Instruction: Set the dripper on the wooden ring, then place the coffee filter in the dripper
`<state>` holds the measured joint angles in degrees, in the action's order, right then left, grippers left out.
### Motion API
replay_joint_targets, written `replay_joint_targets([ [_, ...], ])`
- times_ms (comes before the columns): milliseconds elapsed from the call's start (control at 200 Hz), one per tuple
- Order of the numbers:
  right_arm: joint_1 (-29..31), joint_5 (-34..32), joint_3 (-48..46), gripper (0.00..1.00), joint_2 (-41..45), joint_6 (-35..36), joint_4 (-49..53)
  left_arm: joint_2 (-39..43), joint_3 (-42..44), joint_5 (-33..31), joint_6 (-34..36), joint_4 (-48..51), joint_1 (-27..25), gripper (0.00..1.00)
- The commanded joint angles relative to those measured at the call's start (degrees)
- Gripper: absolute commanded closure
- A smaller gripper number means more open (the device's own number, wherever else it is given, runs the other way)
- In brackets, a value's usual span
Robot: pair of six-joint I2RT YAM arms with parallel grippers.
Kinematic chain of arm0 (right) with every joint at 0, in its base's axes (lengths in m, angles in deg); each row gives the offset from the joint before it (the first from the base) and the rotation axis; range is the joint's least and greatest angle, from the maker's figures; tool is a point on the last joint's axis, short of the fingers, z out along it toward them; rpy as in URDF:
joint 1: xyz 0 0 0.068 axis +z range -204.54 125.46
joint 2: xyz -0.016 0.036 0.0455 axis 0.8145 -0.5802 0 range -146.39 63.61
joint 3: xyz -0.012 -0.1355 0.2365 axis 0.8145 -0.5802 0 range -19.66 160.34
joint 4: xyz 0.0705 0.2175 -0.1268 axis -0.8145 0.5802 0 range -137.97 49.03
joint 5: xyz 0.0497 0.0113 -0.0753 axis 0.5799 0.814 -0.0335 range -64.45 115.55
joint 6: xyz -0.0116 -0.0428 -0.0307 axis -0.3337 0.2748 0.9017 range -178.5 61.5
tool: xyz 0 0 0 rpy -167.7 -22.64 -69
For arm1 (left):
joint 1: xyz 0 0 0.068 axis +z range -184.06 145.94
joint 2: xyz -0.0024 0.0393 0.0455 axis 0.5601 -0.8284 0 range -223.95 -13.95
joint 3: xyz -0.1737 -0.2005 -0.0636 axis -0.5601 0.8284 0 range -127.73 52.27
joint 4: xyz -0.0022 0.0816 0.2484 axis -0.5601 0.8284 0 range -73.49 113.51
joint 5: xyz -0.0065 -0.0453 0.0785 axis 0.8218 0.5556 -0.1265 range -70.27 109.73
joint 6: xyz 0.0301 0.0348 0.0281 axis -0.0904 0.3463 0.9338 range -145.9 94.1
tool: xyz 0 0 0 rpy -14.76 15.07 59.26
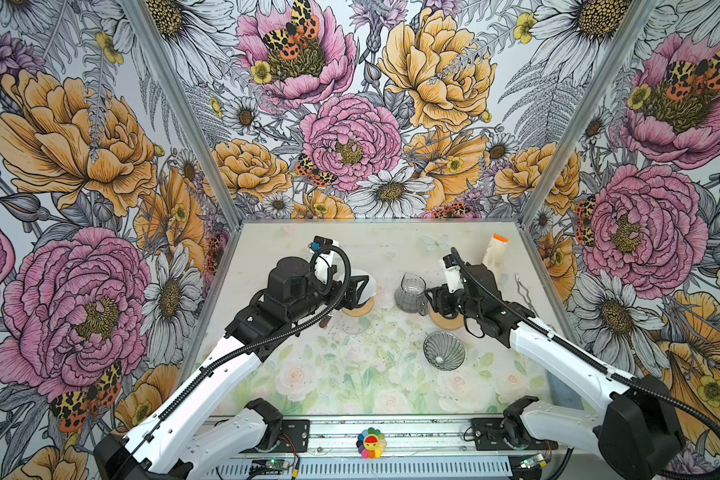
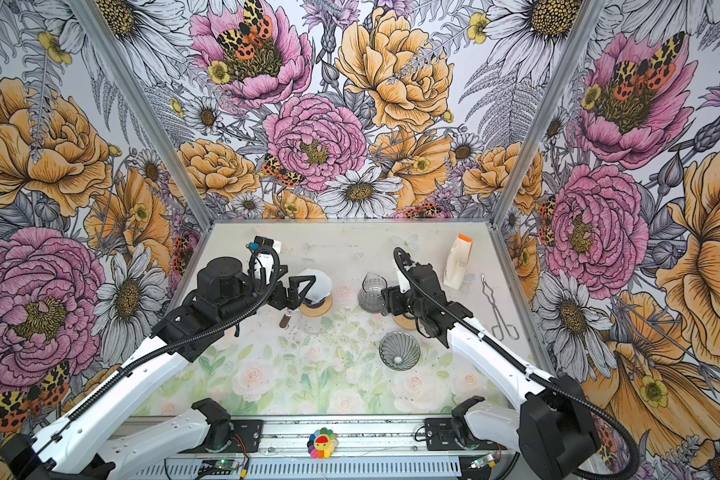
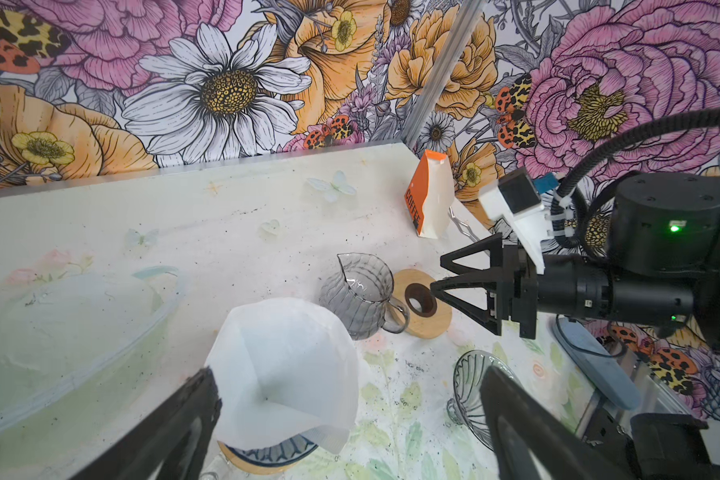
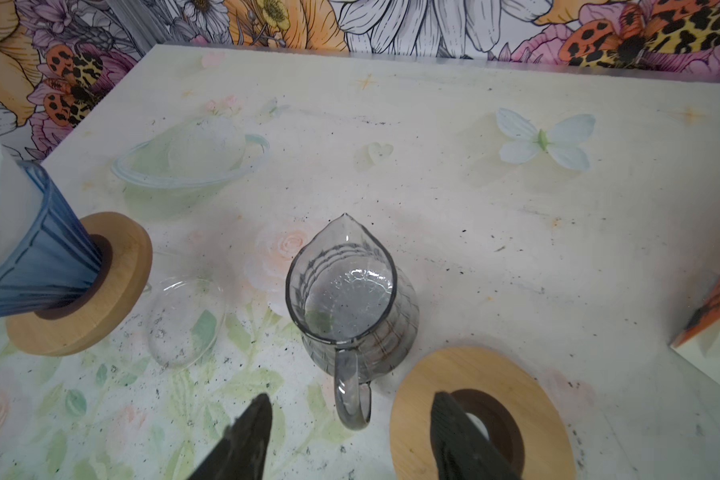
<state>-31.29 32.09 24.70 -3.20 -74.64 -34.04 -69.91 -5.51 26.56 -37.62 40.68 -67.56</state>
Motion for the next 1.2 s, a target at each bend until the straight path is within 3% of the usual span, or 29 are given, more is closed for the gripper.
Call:
replay_joint_targets([
  [0,-5.77,8.53,-0.76,0.35,1.74,-6.35,0.53,-1.81,-2.78,-0.12,2.18,0.09,-0.63,0.01],
  [320,-22.52,19.70,-7.01,0.33,1.79,-19.81,1.02,-7.48,-3.97,1.57,2.57,-3.63,-2.23,0.01],
  [480,-29.36,23.45,-11.52,0.33,-1.44,-21.90,0.74,-10.05,-4.43,1.96,2.56,-4.13,-2.89,0.01],
  [746,-32.60,26.45,-15.38,0.34,-7.46,-22.99,-3.22,-12.41,-5.06,1.84,2.15,-4.65,-3.88,0.01],
  [1051,-33.13,32.02,-19.82,0.37,-18.36,-27.98,-20.27,-12.43,-4.98,1.46,1.97,-4.66,-4.12,0.01],
  [1196,-33.16,34.05,-19.19,0.39,-21.84,-28.52,-23.24,-12.41,-4.98,1.33,1.89,-4.48,-4.14,0.01],
])
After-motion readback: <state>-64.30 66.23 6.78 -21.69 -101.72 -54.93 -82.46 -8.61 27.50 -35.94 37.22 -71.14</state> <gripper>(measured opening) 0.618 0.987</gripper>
